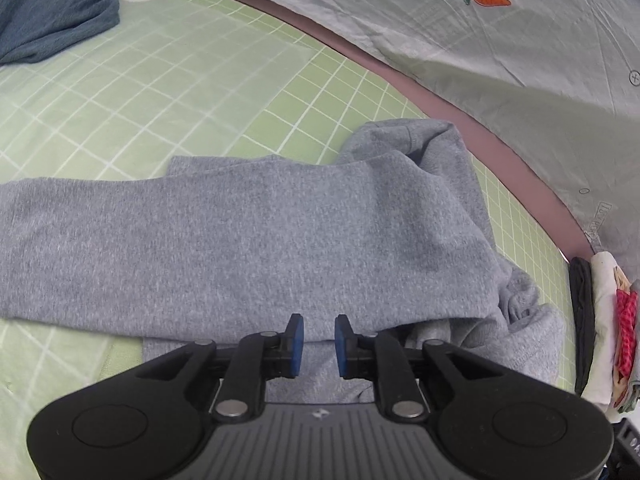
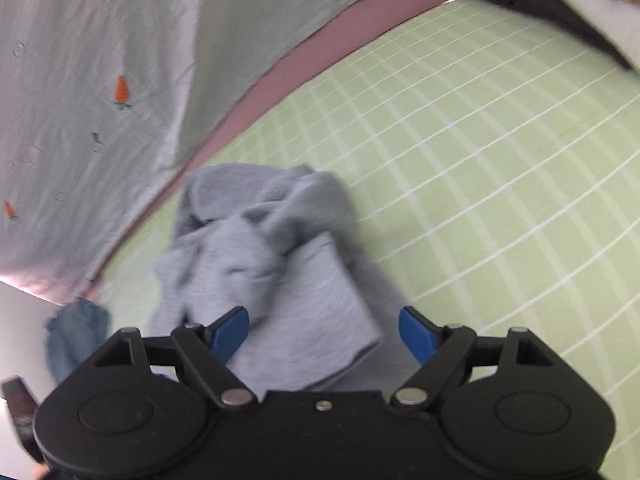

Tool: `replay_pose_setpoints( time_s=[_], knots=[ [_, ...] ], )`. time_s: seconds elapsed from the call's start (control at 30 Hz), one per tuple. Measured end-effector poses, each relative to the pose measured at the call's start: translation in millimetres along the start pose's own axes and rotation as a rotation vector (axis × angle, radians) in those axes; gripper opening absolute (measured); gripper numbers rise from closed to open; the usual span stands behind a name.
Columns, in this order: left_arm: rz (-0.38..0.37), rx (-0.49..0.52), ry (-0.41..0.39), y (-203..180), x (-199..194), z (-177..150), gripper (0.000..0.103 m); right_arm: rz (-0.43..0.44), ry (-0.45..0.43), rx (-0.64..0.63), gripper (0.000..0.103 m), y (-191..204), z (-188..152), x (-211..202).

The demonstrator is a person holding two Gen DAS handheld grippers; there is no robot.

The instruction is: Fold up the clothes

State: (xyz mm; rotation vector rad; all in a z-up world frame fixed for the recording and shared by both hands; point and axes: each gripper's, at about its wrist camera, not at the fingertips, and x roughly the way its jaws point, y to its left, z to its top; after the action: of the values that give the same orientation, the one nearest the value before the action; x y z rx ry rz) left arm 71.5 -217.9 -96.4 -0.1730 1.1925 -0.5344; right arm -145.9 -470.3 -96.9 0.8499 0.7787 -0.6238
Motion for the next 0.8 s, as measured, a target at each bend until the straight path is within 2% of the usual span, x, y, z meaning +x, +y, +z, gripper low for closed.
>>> replay_pose_setpoints(
  time_s=[0.1,0.17,0.2,0.27,0.33,0.47,0.57,0.73,0.8],
  knots=[
    [0.046,0.09,-0.009,-24,0,-7,0.026,-0.287,0.002,-0.145,0.083,-30,-4,2],
    [0.067,0.144,-0.028,-42,-3,-12,0.032,-0.399,-0.002,-0.214,0.085,-47,-6,2],
    [0.076,0.172,-0.044,-52,-5,-15,0.035,-0.426,-0.001,-0.226,0.086,-55,-5,2],
    [0.079,0.23,-0.081,-74,-9,-20,0.045,-0.443,0.0,-0.216,0.087,-71,-3,0],
    [0.075,0.289,-0.119,-98,-11,-25,0.049,-0.432,0.008,-0.178,0.088,-80,1,4],
    [0.006,0.367,-0.127,-138,-5,-33,0.063,-0.424,0.024,-0.182,0.09,-96,7,8],
    [-0.033,0.413,-0.109,-163,7,-41,0.064,-0.451,0.036,-0.189,0.09,-105,13,17],
    [0.012,0.513,-0.079,-182,27,-46,0.064,-0.448,0.028,-0.124,0.09,-119,25,14],
    [0.011,0.524,-0.074,-181,31,-44,0.047,-0.45,0.025,-0.114,0.09,-118,24,14]
  ],
)
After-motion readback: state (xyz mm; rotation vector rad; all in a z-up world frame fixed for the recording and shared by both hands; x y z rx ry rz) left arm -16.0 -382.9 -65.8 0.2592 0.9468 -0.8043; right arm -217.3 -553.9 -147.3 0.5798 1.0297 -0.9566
